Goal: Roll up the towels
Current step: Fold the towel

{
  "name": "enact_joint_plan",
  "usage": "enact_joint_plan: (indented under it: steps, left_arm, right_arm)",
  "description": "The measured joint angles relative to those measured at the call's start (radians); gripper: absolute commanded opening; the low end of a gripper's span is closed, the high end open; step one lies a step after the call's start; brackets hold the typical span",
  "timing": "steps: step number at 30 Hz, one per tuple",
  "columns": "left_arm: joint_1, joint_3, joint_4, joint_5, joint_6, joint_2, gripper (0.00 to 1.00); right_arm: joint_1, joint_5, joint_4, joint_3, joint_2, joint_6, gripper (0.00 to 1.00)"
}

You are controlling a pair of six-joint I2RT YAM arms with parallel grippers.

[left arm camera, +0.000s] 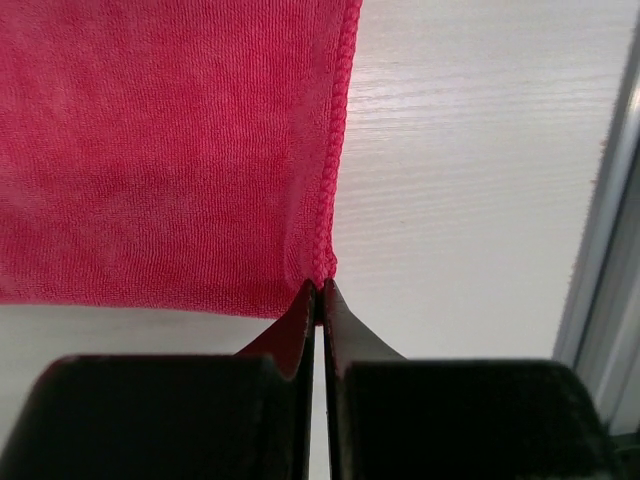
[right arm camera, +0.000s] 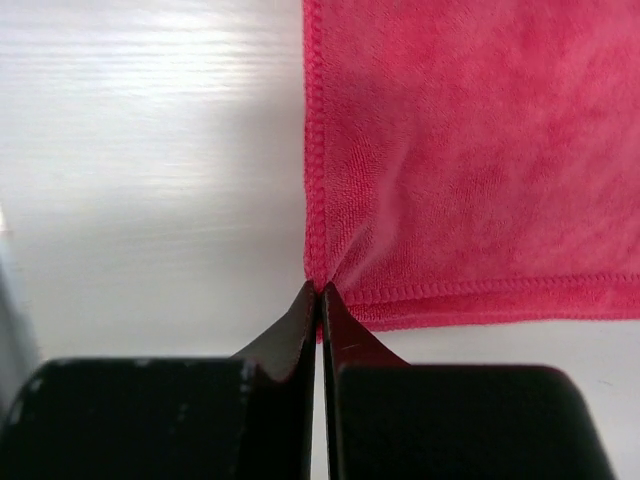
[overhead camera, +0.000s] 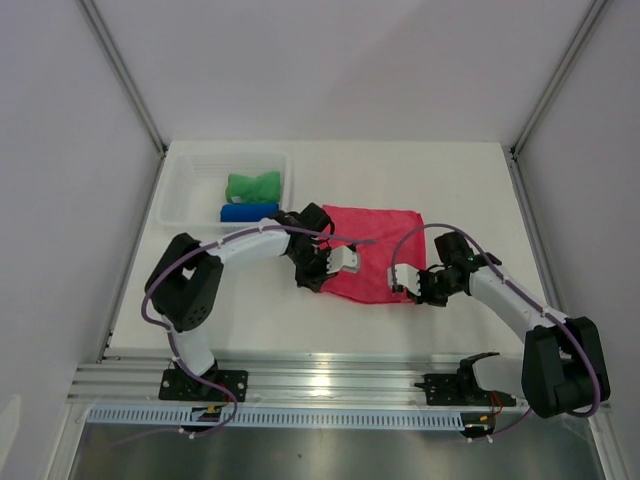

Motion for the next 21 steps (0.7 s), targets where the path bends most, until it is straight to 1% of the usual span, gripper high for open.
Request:
enact_joint_plan:
  steps: [4, 10, 13, 16, 18, 21]
  left_arm:
    - [0.001, -0.002, -0.055, 0.037, -0.028, -0.051, 0.01]
    - [0.001, -0.011, -0.167, 0.1, -0.053, -0.172, 0.01]
    - [0.005, -0.013, -0.209, 0.114, -0.053, -0.201, 0.01]
    - [0.032, -0.008, -0.235, 0.145, -0.073, -0.196, 0.01]
    - [0.062, 0.035, -0.253, 0.156, -0.098, -0.171, 0.01]
    - [0.105, 0.12, -0.231, 0.161, -0.143, -0.129, 0.01]
  right_arm:
    - [0.039, -0.029, -0.14, 0.055, -0.019, 0.019, 0.0]
    - [0.081, -0.09, -0.385, 0.139, -0.069, 0.057, 0.0]
    - [0.09, -0.118, -0.483, 0.185, -0.085, 0.09, 0.0]
    - [0.09, -0.121, -0.498, 0.211, -0.085, 0.145, 0.0]
    - [0.087, -0.111, -0.479, 0.227, -0.07, 0.195, 0.0]
    - [0.066, -0.095, -0.397, 0.259, -0.018, 0.27, 0.0]
